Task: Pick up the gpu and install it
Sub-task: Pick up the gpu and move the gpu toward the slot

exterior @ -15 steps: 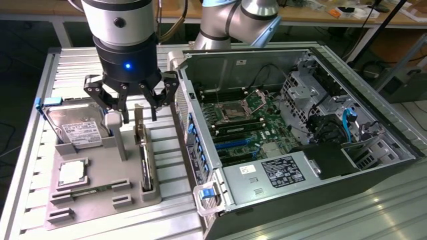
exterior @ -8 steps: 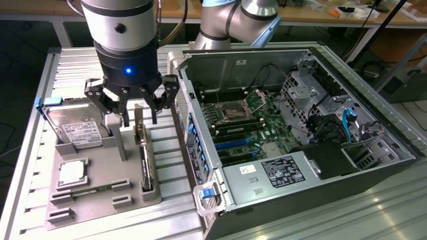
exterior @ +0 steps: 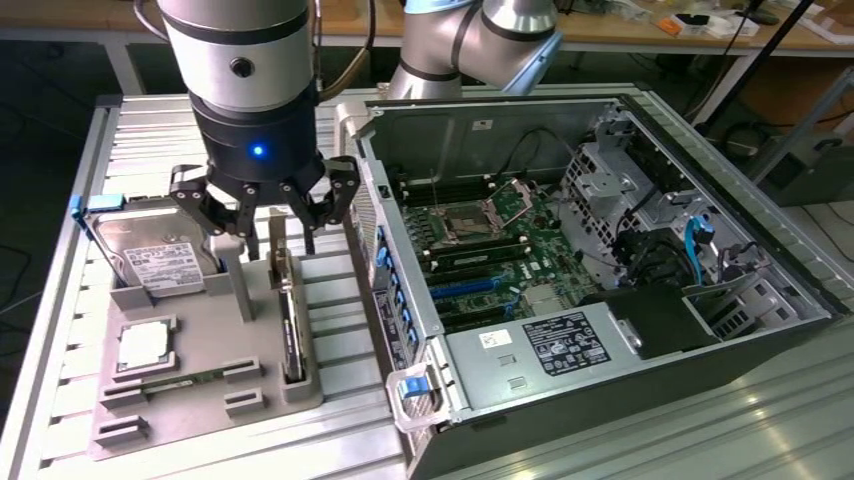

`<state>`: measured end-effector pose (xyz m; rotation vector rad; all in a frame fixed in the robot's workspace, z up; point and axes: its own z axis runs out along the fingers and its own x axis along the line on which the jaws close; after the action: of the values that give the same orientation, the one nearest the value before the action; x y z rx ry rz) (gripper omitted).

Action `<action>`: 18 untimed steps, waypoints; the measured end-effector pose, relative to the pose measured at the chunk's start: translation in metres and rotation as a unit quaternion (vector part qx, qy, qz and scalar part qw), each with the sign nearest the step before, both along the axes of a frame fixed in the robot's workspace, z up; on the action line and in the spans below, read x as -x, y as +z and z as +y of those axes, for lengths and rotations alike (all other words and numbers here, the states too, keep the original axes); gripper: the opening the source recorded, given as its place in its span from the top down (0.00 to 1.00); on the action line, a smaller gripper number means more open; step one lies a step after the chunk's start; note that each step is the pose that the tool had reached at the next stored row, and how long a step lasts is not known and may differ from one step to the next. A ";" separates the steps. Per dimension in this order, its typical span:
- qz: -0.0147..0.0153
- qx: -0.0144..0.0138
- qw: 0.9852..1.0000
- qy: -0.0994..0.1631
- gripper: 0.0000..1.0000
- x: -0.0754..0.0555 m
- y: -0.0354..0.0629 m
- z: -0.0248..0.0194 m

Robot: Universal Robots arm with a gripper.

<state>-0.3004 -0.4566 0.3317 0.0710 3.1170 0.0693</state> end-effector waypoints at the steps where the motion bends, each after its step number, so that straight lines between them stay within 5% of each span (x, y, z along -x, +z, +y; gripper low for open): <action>1: 0.000 0.000 1.000 0.000 0.46 0.000 -0.0004 -0.0006; 18: 0.000 0.000 1.000 0.000 0.46 0.000 -0.0076 -0.0092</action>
<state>-0.3004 -0.4658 0.3241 0.0710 3.1175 0.0694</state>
